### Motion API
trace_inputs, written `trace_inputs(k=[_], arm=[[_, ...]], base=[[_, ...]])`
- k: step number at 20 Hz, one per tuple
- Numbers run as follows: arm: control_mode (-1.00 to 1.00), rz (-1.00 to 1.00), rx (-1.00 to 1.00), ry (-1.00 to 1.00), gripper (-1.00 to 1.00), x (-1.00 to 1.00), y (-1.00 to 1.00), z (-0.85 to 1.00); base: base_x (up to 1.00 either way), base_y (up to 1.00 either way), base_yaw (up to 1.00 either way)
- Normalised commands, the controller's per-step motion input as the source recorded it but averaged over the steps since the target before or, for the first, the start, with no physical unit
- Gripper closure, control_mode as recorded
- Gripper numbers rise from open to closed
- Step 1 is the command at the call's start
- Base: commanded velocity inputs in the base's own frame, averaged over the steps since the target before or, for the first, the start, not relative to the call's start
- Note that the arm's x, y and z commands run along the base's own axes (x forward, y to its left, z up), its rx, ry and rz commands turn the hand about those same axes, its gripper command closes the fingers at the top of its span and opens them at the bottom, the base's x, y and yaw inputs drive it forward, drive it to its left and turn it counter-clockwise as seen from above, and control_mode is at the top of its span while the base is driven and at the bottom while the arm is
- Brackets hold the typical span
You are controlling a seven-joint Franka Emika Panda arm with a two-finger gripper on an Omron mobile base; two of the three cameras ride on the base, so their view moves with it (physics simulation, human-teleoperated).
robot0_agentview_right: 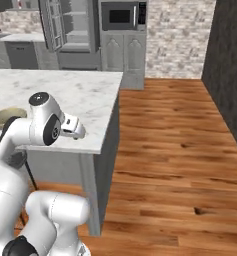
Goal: There is a bowl on the dining counter. Grab a lemon wedge from the fridge and place it in the bowl. Then get the liquor bottle and glass cup from the cabinet and place them next to the bowl.
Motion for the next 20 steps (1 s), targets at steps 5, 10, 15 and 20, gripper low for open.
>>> trace_inputs(k=[5, 10, 15, 20], arm=[[1.00, 0.00, 0.00, 0.00, -1.00, 0.00, 0.00, 0.00], [1.00, 0.00, 0.00, 0.00, -1.00, 0.00, 0.00, 0.00], [1.00, 0.00, 0.00, 0.00, -1.00, 0.00, 0.00, 0.00], [1.00, 0.00, 0.00, 0.00, -1.00, 0.00, 0.00, 0.00]], base=[[0.00, -1.00, -0.07], [0.18, -0.99, -0.07], [0.67, -0.83, -0.01], [0.88, -0.56, 0.00]])
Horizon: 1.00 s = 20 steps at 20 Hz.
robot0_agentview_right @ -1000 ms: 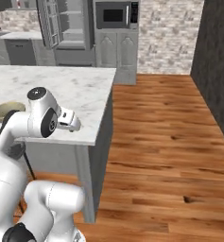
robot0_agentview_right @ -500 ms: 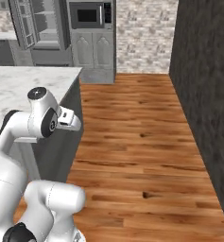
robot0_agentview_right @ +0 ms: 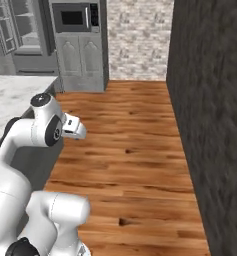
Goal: There is a bowl on the dining counter. Grab a lemon wedge from the fridge and place it in the bowl. Then get the liquor bottle and glass cup from the cabinet and place them next to the bowl.
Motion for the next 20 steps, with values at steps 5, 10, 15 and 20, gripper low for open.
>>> trace_inputs(k=[5, 10, 15, 20], arm=[[1.00, 0.00, 0.00, 0.00, -1.00, 0.00, 0.00, 0.00], [1.00, 0.00, 0.00, 0.00, -1.00, 0.00, 0.00, 0.00], [1.00, 0.00, 0.00, 0.00, -1.00, 0.00, 0.00, 0.00], [1.00, 0.00, 0.00, 0.00, -1.00, 0.00, 0.00, 0.00]], base=[[0.96, -0.22, 0.00], [0.85, -0.13, 0.00], [0.65, -0.24, 0.00], [0.58, -0.27, 0.03]])
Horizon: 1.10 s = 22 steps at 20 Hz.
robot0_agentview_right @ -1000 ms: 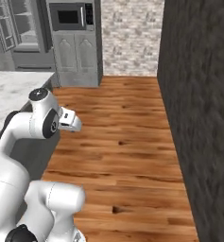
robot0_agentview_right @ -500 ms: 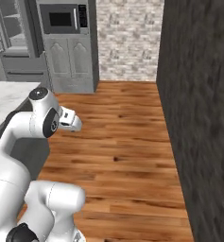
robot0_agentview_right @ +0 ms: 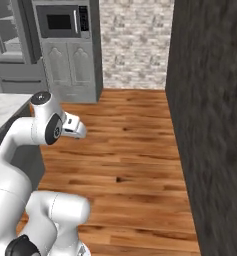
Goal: There is a bowl on the dining counter. Grab a lemon wedge from the fridge and place it in the bowl. Then get the liquor bottle and glass cup from the cabinet and place them next to the bowl.
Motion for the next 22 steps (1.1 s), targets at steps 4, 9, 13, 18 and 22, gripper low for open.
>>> trace_inputs(k=[4, 9, 13, 18, 22], arm=[[1.00, 0.00, 0.00, 0.00, -1.00, 0.00, 0.00, 0.00], [1.00, 0.00, 0.00, 0.00, -1.00, 0.00, 0.00, 0.00], [1.00, 0.00, 0.00, 0.00, -1.00, 0.00, 0.00, 0.00], [1.00, 0.00, 0.00, 0.00, -1.00, 0.00, 0.00, 0.00], [1.00, 0.00, 0.00, 0.00, -1.00, 0.00, 0.00, 0.00]], base=[[0.67, 0.00, 0.01], [0.65, -0.19, 0.06], [0.91, -0.36, 0.07], [1.00, -0.05, 0.00], [1.00, 0.07, 0.02]])
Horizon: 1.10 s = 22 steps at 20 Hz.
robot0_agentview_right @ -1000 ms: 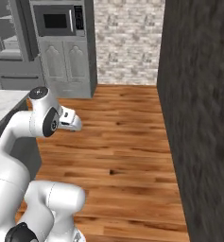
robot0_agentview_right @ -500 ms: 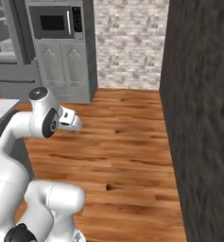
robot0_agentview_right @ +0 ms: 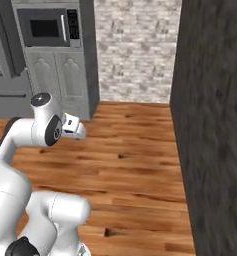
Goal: There is a bowl on the dining counter. Grab a lemon wedge from the fridge and place it in the bowl. Then get the liquor bottle and glass cup from the cabinet and place them next to the bowl.
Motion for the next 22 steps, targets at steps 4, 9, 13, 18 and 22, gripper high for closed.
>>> trace_inputs(k=[4, 9, 13, 18, 22], arm=[[1.00, 0.00, 0.00, 0.00, -1.00, 0.00, 0.00, 0.00], [1.00, 0.00, 0.00, 0.00, -1.00, 0.00, 0.00, 0.00], [1.00, 0.00, 0.00, 0.00, -1.00, 0.00, 0.00, 0.00], [1.00, 0.00, 0.00, 0.00, -1.00, 0.00, 0.00, 0.00], [1.00, 0.00, 0.00, 0.00, -1.00, 0.00, 0.00, 0.00]], base=[[1.00, 0.00, 0.08], [1.00, -0.06, 0.28], [1.00, -0.21, 0.51], [0.99, -0.18, 0.64], [0.96, -0.17, 0.69]])
